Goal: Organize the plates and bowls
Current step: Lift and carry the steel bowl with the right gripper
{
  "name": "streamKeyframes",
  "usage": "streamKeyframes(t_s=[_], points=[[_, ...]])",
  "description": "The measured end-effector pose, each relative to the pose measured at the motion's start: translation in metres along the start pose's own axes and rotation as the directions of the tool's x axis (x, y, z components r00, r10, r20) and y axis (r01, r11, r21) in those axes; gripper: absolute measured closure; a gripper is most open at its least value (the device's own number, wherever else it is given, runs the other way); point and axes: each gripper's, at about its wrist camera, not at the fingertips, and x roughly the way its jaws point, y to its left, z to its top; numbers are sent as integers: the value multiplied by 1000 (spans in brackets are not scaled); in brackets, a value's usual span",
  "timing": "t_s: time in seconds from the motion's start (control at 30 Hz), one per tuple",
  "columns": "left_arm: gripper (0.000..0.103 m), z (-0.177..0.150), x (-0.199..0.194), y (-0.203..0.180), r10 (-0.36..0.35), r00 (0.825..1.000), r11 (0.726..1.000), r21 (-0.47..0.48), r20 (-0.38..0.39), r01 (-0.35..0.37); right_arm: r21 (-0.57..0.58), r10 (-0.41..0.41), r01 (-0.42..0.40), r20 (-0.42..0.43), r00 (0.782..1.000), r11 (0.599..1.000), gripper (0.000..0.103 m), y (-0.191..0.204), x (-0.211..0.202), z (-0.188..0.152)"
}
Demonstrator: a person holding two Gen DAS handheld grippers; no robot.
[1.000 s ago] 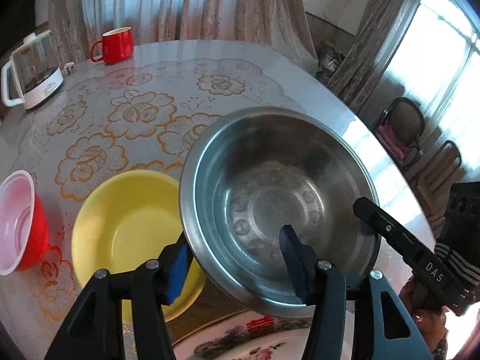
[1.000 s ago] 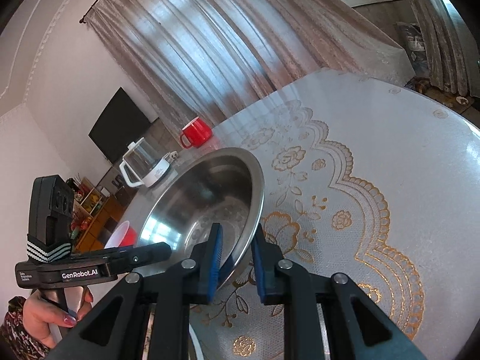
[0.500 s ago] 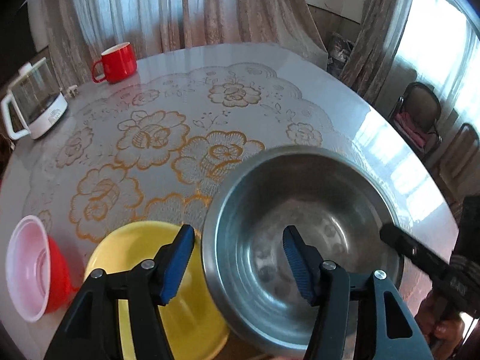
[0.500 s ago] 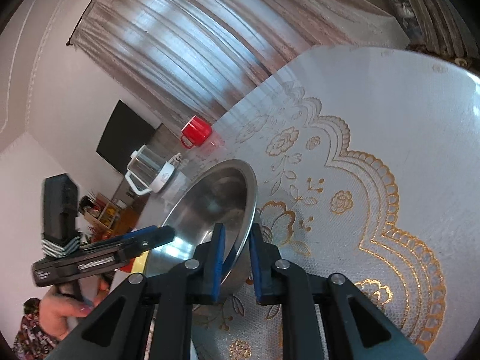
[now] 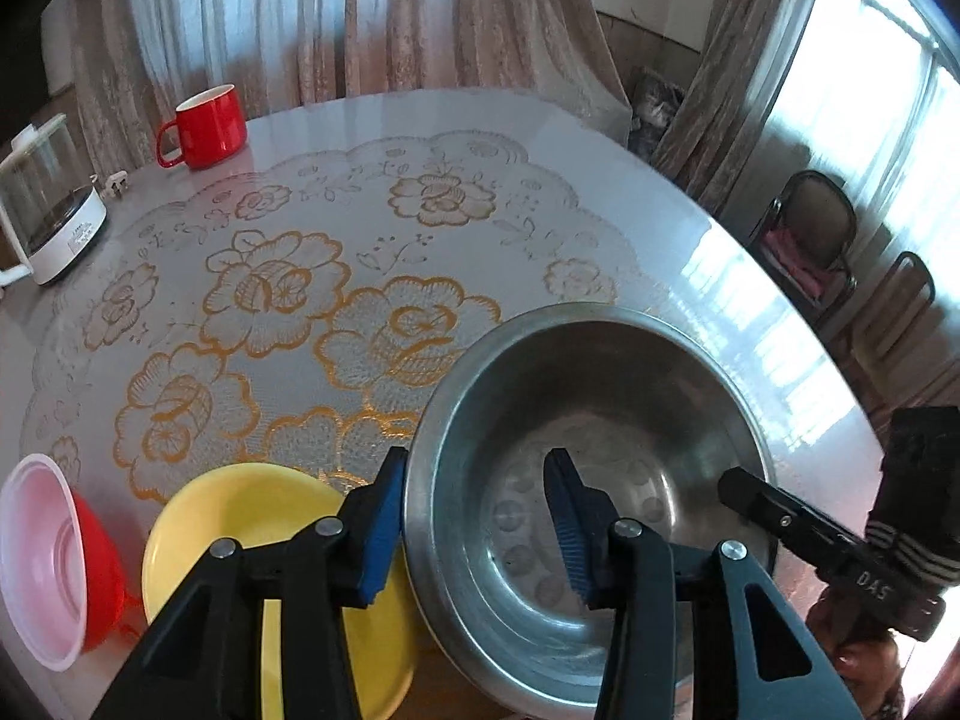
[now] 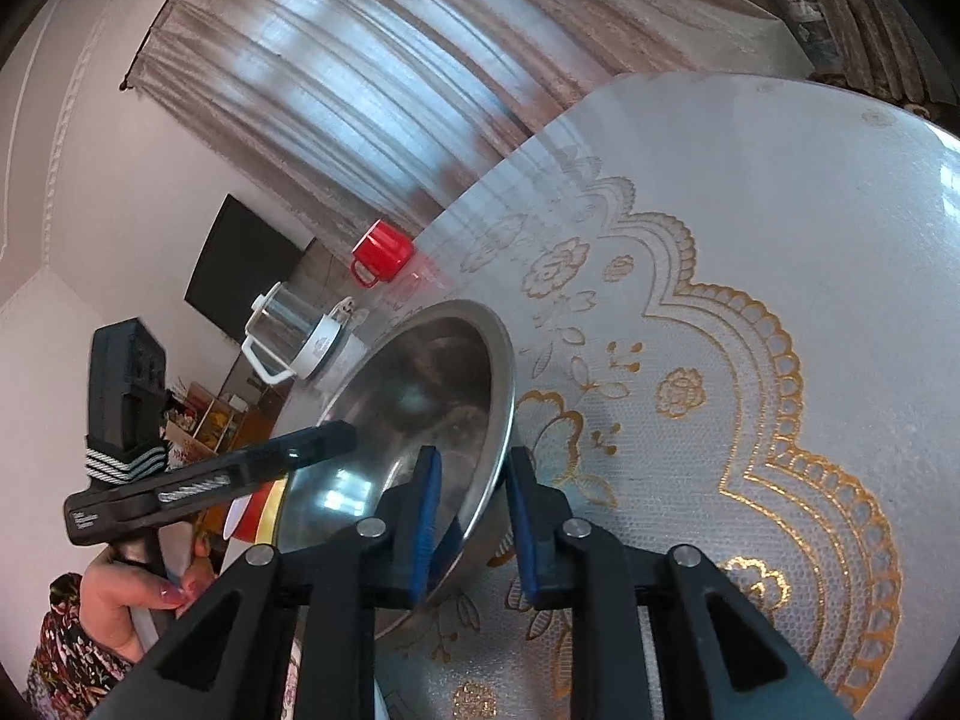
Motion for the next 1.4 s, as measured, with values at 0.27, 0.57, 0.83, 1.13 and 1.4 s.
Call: streamKeyframes(t_s=[0.27, 0.57, 0.83, 1.13, 1.4], points=[[57, -11, -10, -7, -103, 994, 994, 22, 22, 103, 25, -10, 8, 55, 998, 1000, 82, -6, -11, 1], [72, -24, 10, -8, -112, 992, 994, -10, -60, 112, 56, -45, 40, 77, 996, 998, 82, -13, -15, 3], [79, -34, 10, -3, -145, 987, 988, -60, -70, 141, 58, -48, 44, 76, 996, 997, 82, -12, -14, 4], [79, -42, -34, -16, -185, 982, 982, -17, 39, 186, -23, -63, 66, 104, 993, 998, 89, 4, -27, 0], [79, -54, -68, -25, -232, 967, 973, 7, 106, 232, -25, -75, 79, 131, 989, 997, 89, 23, -61, -4]])
